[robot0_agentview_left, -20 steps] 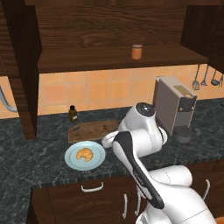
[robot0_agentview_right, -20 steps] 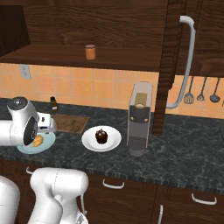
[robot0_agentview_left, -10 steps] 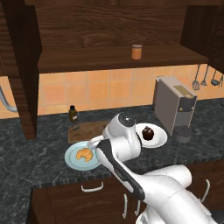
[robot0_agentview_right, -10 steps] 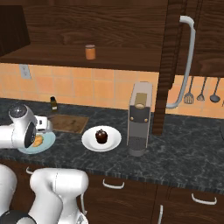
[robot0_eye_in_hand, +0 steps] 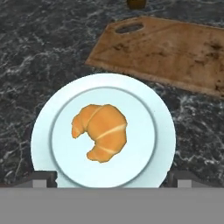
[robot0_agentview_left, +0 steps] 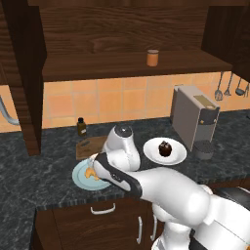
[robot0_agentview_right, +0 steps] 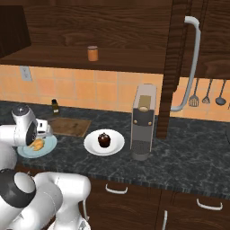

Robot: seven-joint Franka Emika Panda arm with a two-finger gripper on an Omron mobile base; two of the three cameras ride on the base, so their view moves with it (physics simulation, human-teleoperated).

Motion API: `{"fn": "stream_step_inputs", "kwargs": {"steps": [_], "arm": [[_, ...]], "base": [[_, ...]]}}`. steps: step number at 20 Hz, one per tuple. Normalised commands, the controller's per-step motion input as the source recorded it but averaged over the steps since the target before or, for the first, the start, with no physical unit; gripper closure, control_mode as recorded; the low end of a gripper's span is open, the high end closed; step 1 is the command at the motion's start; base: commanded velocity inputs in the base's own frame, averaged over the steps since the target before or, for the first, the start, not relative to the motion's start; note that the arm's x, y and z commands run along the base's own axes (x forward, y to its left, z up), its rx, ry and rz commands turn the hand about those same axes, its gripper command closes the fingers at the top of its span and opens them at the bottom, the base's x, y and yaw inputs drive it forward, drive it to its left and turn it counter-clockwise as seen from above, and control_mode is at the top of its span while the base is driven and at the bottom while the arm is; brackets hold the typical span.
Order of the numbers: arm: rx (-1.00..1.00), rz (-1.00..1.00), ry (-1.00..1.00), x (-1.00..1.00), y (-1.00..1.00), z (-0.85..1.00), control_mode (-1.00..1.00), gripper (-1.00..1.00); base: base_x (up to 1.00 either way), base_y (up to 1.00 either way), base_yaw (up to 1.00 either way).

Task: From the different types of pastries on the counter, select a croissant and place it on the cutting board. Then retrieve a jar of jam from the cabinet and place it alongside the croissant on the cutting board.

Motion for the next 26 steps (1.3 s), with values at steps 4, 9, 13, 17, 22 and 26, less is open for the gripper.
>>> {"fn": "stream_step_inputs", "kwargs": {"steps": [4,9,13,17,22,26], "arm": [[-0.03,0.01,0.08,0.15,0.00,-0.23,-1.00,-1.00],[0.00,0.04,0.00,0.00,0.15,-0.39,-1.00,-1.00],[0.00,0.18,-0.01,0.02,0.02,-0.40,-1.00,-1.00],[0.00,0.20,0.00,0.14,0.00,0.00,-1.00,-1.00],[-0.05,0.11,0.00,0.04,0.04,-0.07,-1.00,-1.00],[0.01,0.01,-0.03,0.04,0.00,0.00,-1.00,-1.00]], "base": [[0.00,0.00,0.00],[0.00,0.00,0.00],[0.00,0.00,0.00],[0.00,0.00,0.00],[0.00,0.00,0.00],[0.00,0.00,0.00]]}}
